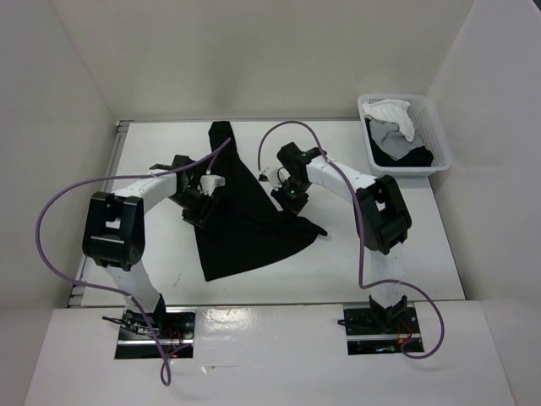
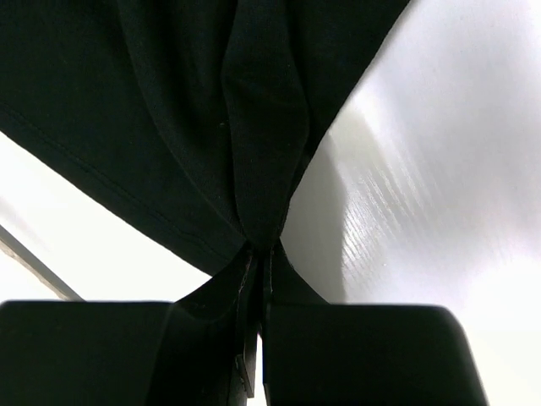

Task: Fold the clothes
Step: Flatten the tank top out

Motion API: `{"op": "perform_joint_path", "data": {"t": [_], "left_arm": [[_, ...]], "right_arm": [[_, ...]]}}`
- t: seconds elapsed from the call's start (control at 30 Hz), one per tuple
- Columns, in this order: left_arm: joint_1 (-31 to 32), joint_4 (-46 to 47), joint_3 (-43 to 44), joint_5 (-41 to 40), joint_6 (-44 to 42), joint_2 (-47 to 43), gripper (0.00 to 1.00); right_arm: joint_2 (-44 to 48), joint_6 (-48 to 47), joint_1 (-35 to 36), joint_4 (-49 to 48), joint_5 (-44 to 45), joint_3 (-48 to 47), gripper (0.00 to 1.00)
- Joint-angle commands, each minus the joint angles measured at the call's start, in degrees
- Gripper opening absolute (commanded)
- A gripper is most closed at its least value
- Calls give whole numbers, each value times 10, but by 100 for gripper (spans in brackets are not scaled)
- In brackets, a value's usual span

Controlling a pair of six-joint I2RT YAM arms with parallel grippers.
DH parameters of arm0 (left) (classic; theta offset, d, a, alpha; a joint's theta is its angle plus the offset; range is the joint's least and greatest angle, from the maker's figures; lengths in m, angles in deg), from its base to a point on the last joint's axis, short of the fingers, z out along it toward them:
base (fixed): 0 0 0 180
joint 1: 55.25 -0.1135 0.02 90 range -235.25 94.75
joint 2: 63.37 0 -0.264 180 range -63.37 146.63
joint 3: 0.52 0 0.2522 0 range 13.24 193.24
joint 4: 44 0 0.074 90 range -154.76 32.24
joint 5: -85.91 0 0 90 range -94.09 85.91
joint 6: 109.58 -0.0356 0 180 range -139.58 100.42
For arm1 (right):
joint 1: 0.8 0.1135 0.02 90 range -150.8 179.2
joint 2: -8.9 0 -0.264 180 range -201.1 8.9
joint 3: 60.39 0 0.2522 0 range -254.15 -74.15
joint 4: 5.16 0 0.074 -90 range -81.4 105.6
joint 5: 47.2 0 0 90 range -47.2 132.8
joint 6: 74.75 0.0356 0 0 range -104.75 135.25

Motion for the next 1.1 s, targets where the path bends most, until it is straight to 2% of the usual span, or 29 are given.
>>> {"op": "perform_joint_path", "data": {"t": [0.0,0.07,0.1,0.2,0.4,0.53,0.7,0.8,0.9,0.93,1.03,1.07], "left_arm": [[3,7,10,28,-15,28,51],[3,7,10,28,-15,34,34],[3,7,17,9,-4,47,19],[3,-6,29,3,2,60,8],[3,-17,34,-6,8,90,6],[3,-17,34,-11,8,90,6],[3,-17,39,-12,8,97,6],[3,-17,39,-5,8,103,6],[3,-17,45,-5,8,103,6],[3,-17,45,-5,8,103,6],[3,-17,45,-11,8,97,6],[3,-17,45,-11,8,97,6]], "right_arm": [[34,9,-4,-16,0,-5,0],[39,9,-18,-22,0,-5,0],[39,14,-23,-22,0,0,0],[39,14,-55,-22,-17,0,0],[45,20,-128,-27,-36,0,0],[39,25,-162,-27,-36,11,6],[39,25,-169,-44,-18,25,11],[39,32,-169,-44,-4,25,21],[44,38,-174,-60,25,30,35],[45,38,-174,-67,31,30,43],[45,43,-186,-72,38,30,51],[45,43,-186,-77,44,30,51]]}}
